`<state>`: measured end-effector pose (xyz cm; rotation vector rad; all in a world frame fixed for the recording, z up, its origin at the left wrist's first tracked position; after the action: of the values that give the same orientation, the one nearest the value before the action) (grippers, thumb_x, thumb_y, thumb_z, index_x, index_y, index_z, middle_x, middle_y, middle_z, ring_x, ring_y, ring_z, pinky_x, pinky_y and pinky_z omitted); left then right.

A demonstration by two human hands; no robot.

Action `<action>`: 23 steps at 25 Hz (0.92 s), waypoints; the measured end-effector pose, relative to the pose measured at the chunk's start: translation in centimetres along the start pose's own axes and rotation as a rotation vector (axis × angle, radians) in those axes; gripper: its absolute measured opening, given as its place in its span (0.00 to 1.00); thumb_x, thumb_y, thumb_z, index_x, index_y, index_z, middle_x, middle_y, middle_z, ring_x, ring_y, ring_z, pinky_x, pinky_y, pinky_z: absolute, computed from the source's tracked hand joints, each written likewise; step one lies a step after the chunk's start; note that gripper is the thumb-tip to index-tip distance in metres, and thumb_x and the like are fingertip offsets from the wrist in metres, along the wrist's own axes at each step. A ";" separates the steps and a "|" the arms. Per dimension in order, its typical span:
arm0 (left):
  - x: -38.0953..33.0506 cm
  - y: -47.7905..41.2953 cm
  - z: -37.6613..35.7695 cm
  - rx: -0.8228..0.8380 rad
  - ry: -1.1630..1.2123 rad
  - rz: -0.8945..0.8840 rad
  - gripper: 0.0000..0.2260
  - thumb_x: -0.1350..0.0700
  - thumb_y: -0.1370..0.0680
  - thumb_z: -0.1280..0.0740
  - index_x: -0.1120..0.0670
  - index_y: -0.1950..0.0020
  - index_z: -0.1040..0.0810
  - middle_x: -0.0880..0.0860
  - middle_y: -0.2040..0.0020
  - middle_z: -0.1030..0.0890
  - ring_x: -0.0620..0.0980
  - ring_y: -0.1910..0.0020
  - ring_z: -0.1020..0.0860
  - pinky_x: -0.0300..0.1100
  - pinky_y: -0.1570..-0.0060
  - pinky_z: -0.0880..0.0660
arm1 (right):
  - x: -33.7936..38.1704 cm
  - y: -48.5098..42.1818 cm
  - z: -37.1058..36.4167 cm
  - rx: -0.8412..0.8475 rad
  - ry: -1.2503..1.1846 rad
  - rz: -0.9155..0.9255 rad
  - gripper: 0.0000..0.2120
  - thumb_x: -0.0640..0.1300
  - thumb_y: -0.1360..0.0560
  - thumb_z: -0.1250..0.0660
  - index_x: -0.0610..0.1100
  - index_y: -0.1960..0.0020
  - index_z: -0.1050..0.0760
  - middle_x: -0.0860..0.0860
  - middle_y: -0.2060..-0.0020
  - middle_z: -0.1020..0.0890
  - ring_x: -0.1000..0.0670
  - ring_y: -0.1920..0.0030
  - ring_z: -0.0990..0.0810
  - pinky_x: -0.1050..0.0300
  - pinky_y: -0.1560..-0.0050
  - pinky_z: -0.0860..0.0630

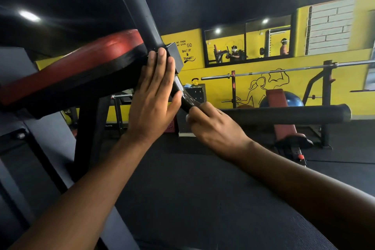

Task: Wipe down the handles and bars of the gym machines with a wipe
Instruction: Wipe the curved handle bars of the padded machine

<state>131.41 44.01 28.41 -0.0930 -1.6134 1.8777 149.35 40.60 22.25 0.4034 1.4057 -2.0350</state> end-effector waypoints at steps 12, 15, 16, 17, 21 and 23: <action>-0.3 1.1 -0.7 0.021 -0.004 -0.013 0.28 0.56 0.18 0.37 0.65 0.23 0.45 0.64 0.23 0.45 0.60 0.23 0.48 0.60 0.27 0.41 | -1.0 1.7 0.5 0.080 0.030 -0.015 0.14 0.35 0.25 0.42 0.41 0.49 0.19 0.44 0.48 0.22 0.45 0.52 0.24 0.53 0.51 0.23; -0.3 1.8 -0.9 0.043 -0.003 -0.024 0.28 0.56 0.18 0.37 0.65 0.23 0.44 0.62 0.23 0.46 0.60 0.22 0.48 0.60 0.27 0.41 | -0.6 1.3 1.4 0.034 -0.145 -0.242 0.12 0.38 0.23 0.41 0.43 0.49 0.19 0.46 0.48 0.19 0.44 0.49 0.23 0.53 0.49 0.25; -0.3 2.0 -1.0 0.054 -0.008 -0.034 0.27 0.56 0.18 0.37 0.64 0.23 0.43 0.63 0.23 0.46 0.60 0.22 0.48 0.60 0.27 0.40 | -0.5 1.0 1.7 0.008 -0.204 -0.353 0.10 0.38 0.23 0.40 0.43 0.50 0.19 0.47 0.49 0.18 0.44 0.48 0.23 0.53 0.48 0.26; -0.3 2.3 -1.1 0.064 -0.009 -0.042 0.26 0.56 0.18 0.37 0.63 0.23 0.41 0.63 0.23 0.45 0.61 0.22 0.47 0.60 0.28 0.40 | -0.3 0.4 2.0 -0.003 -0.243 -0.484 0.08 0.38 0.24 0.37 0.44 0.53 0.20 0.48 0.52 0.17 0.45 0.49 0.22 0.54 0.48 0.27; -1.1 2.8 -1.7 0.065 0.022 -0.047 0.23 0.57 0.18 0.36 0.63 0.25 0.36 0.63 0.23 0.45 0.62 0.23 0.47 0.59 0.27 0.40 | 0.4 -1.9 2.1 0.102 -0.248 -0.683 0.04 0.38 0.28 0.28 0.43 0.53 0.21 0.48 0.56 0.16 0.46 0.52 0.20 0.56 0.54 0.25; -1.3 3.3 -2.0 0.063 0.027 -0.063 0.22 0.58 0.18 0.36 0.63 0.26 0.34 0.63 0.24 0.42 0.61 0.23 0.44 0.58 0.27 0.40 | -0.9 -1.4 2.5 0.194 -0.300 -0.694 0.07 0.40 0.23 0.32 0.45 0.46 0.22 0.49 0.51 0.17 0.49 0.47 0.20 0.57 0.51 0.24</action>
<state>131.90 44.98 24.50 -0.0400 -1.5202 1.8698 149.37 38.92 24.75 -0.3629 1.2645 -2.6497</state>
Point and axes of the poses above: each hand's wrist, its own y-axis away from the middle knuckle, its own z-axis out of the back of the hand, x = y × z, the point moved 1 cm from there along -y, towards the middle knuckle
